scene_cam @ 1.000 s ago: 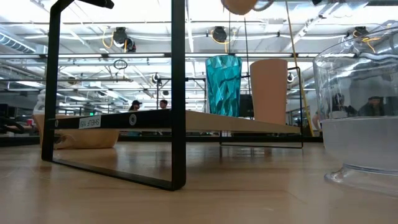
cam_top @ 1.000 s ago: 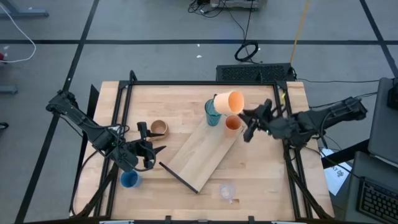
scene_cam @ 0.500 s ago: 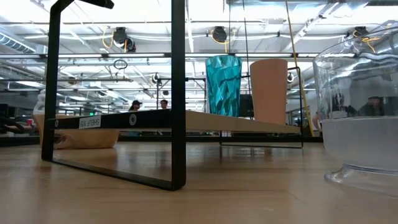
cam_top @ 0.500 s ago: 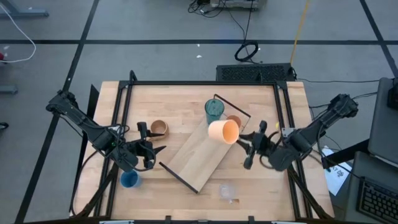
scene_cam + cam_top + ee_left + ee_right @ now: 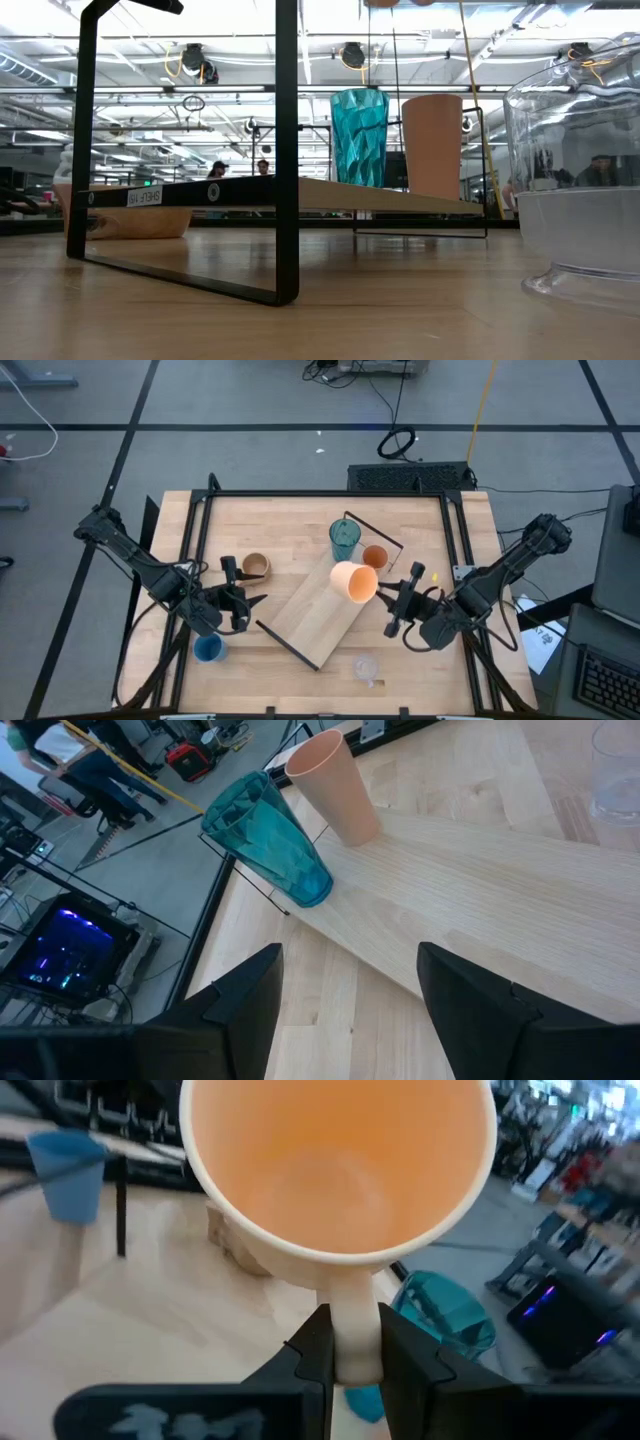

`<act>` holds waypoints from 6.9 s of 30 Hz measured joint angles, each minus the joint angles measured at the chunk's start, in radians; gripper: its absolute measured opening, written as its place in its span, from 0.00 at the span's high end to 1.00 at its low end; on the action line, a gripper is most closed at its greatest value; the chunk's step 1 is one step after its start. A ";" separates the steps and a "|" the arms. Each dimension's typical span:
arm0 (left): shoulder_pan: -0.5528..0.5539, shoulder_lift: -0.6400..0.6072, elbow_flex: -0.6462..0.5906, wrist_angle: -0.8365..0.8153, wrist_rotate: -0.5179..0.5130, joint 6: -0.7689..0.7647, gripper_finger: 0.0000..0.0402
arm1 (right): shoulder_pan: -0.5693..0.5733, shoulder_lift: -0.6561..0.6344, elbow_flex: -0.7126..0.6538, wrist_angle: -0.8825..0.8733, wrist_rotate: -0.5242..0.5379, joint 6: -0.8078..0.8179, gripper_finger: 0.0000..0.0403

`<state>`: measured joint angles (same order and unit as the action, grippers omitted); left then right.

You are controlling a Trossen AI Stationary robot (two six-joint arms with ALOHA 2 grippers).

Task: Stack small to large cups/mugs on shelf
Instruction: Put the light orange mug on the shelf

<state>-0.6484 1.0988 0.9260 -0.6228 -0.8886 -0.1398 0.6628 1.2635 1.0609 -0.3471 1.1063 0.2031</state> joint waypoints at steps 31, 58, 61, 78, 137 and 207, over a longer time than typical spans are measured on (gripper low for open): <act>0.000 0.000 0.000 0.022 -0.002 0.011 0.42 | 0.059 0.144 0.000 0.396 0.363 -0.811 0.89; 0.000 0.000 0.000 0.052 -0.002 0.047 0.42 | 0.059 0.143 0.000 0.452 0.354 -0.541 0.89; 0.000 0.001 0.000 0.086 -0.002 0.086 0.42 | 0.059 0.143 0.000 0.453 0.322 -0.466 0.89; 0.000 0.001 0.000 0.237 0.072 0.313 0.42 | -0.053 0.220 -0.001 0.441 -0.075 0.058 0.89; 0.370 0.656 0.617 -0.136 0.709 0.691 0.42 | -0.292 0.220 -0.001 0.075 -0.691 0.085 0.89; 0.451 0.312 0.617 -0.249 0.952 0.789 0.99 | 0.068 0.084 -0.036 0.086 -0.076 0.108 0.27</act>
<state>-0.1977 1.4106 1.5429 -0.8715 0.0638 0.6489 0.7308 1.3477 1.0247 -0.2607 1.0298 0.3113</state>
